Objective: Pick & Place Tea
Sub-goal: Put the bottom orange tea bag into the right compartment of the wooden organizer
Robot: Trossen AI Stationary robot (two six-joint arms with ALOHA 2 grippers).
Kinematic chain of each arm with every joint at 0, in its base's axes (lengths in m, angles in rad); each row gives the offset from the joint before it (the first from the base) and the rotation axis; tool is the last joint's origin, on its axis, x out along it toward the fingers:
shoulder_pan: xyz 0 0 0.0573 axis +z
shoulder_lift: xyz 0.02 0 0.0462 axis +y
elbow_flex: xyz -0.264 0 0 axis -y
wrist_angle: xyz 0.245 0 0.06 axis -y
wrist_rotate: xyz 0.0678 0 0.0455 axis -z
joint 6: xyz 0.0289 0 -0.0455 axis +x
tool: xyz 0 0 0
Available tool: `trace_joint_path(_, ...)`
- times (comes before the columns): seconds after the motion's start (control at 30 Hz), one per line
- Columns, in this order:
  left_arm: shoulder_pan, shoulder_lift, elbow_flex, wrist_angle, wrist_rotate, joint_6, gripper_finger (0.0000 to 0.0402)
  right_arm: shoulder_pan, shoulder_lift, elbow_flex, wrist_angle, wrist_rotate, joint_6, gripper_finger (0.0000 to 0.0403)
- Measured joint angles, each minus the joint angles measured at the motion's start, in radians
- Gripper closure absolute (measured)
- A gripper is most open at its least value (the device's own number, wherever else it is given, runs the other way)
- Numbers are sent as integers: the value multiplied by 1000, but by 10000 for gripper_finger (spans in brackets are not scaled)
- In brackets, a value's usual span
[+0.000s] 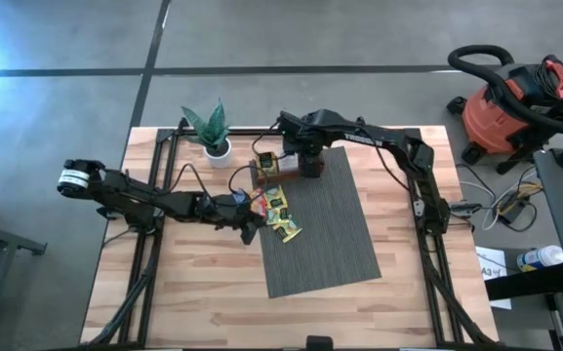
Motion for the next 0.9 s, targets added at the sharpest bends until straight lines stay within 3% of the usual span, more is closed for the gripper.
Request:
trace_joint_path(0.23, 5, -80, 0, -376, -32, -57, 278, -7, -128, -46, 33, -365, 209, 250)
trace_joint_path(0.33, 5, -89, 0, -440, -32, -41, 278, 5, -159, -100, 75, -436, 312, 252)
trace_joint_path(0.53, 5, -90, 0, -436, -53, 43, 278, 119, -185, -276, 267, -446, 464, 254)
trace_joint_path(0.8, 14, -103, 0, -401, -55, 39, 278, 272, -159, -523, 791, -436, 792, 251)
trace_joint_path(0.9, 13, -99, -4, -302, -19, 139, 278, 276, -146, -558, 979, -388, 929, 251)
